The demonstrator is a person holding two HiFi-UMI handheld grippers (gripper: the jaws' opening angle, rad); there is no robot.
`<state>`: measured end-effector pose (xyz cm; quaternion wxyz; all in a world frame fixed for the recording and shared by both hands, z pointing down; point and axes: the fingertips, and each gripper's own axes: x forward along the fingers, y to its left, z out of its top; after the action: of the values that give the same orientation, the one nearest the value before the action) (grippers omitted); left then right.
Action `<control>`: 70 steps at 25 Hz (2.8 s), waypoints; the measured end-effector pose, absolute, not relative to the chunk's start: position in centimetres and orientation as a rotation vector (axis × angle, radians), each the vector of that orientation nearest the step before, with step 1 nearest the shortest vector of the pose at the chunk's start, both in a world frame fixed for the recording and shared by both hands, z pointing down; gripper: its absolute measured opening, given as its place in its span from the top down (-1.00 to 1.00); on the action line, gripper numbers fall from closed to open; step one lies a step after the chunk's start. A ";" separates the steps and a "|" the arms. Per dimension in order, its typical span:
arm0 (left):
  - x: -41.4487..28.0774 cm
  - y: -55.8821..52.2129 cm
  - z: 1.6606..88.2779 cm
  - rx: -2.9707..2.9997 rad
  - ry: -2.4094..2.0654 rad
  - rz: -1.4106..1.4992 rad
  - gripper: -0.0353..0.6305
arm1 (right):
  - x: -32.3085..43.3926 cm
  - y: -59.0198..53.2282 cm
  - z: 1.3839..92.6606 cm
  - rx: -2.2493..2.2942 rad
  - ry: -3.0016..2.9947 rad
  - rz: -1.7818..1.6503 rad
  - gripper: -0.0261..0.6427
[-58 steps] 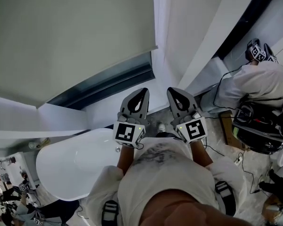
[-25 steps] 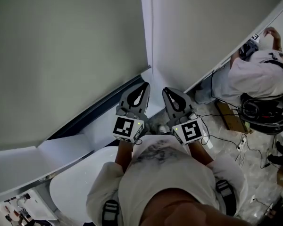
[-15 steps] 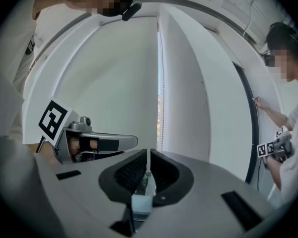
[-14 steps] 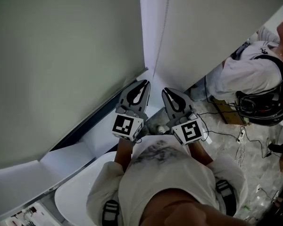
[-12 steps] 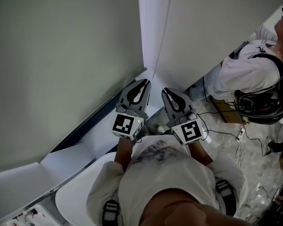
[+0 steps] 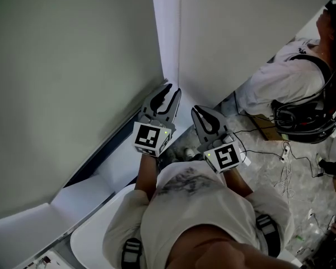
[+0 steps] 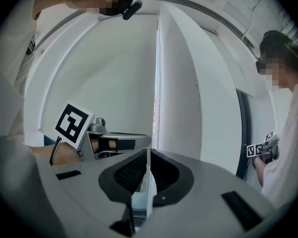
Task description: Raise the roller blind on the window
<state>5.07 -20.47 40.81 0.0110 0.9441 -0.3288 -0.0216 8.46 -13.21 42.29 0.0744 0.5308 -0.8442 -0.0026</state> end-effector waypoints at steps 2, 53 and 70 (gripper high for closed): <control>5.2 -21.1 40.7 2.940 -1.025 -0.058 0.63 | 8.3 -13.4 41.4 1.605 -2.551 -0.034 0.73; 0.9 -17.9 41.6 2.874 -0.988 -0.045 0.87 | 0.9 -14.4 33.8 1.275 -2.782 -0.152 0.55; 1.0 -15.1 42.4 2.869 -0.963 -0.056 0.87 | -0.2 -15.3 26.7 1.229 -2.940 -0.240 0.54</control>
<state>0.98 -15.09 42.37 0.0575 0.9463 -0.3177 -0.0183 -0.23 -15.26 26.71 -0.0267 0.3844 -0.9197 -0.0751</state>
